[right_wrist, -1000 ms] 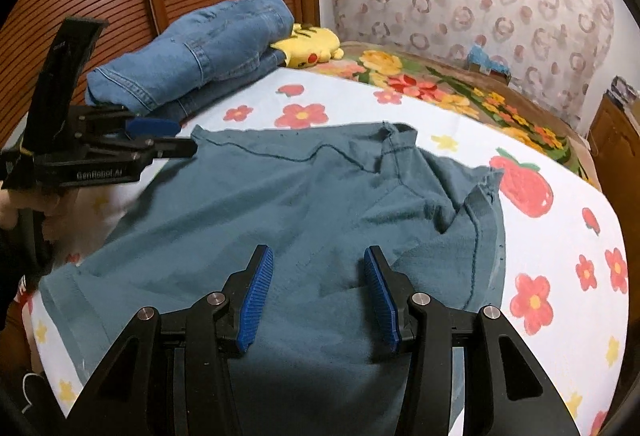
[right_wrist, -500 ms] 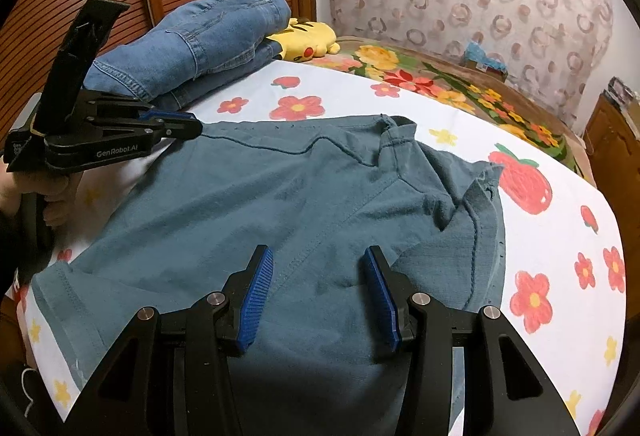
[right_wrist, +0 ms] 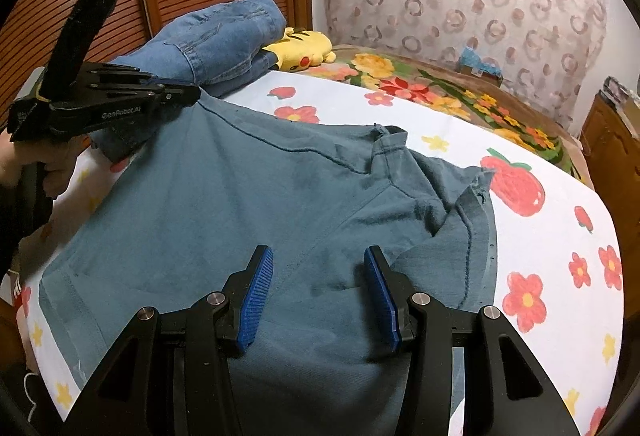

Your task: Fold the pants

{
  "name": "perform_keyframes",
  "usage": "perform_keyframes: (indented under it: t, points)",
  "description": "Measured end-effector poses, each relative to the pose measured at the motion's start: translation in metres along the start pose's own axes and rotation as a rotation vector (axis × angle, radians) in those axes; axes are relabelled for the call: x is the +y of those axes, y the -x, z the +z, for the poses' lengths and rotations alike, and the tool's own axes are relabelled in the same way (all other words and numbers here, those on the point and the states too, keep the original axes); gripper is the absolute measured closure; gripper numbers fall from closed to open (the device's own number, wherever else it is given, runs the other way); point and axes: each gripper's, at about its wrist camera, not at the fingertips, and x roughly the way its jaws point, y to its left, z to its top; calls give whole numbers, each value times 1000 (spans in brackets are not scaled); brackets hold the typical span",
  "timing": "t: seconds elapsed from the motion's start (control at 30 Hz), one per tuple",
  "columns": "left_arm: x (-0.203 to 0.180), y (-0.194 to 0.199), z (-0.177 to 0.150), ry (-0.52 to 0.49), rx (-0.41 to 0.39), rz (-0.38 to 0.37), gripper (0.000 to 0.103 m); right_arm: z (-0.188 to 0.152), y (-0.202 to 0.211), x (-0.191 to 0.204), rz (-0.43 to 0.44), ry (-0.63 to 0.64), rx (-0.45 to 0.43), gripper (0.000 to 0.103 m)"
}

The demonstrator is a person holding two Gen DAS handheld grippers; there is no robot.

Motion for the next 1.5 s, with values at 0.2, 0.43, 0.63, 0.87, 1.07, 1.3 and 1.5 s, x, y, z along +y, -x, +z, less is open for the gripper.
perform_keyframes:
  t: [0.2, 0.43, 0.63, 0.87, 1.07, 1.3, 1.5]
  points:
    - [-5, 7, -6, 14, 2, -26, 96, 0, 3, -2, -1, -2, -7, 54]
    - [-16, 36, -19, -2, -39, -81, 55, -5, 27, -8, -27, -21, -35, 54]
    - [-29, 57, -36, -9, -48, -134, 31, -15, 49, -18, -78, -63, -47, 54]
    - [-39, 78, -55, 12, -70, -174, 31, -35, 65, -20, -123, -95, -36, 51]
    - [-49, 94, -73, 1, -83, -197, 31, -50, 77, -12, -138, -115, -26, 51]
    - [-57, 106, -93, 3, -77, -205, 31, -61, 79, -8, -124, -134, -1, 51]
    - [-64, 111, -112, 10, -73, -209, 31, -66, 81, -9, -129, -110, 18, 51]
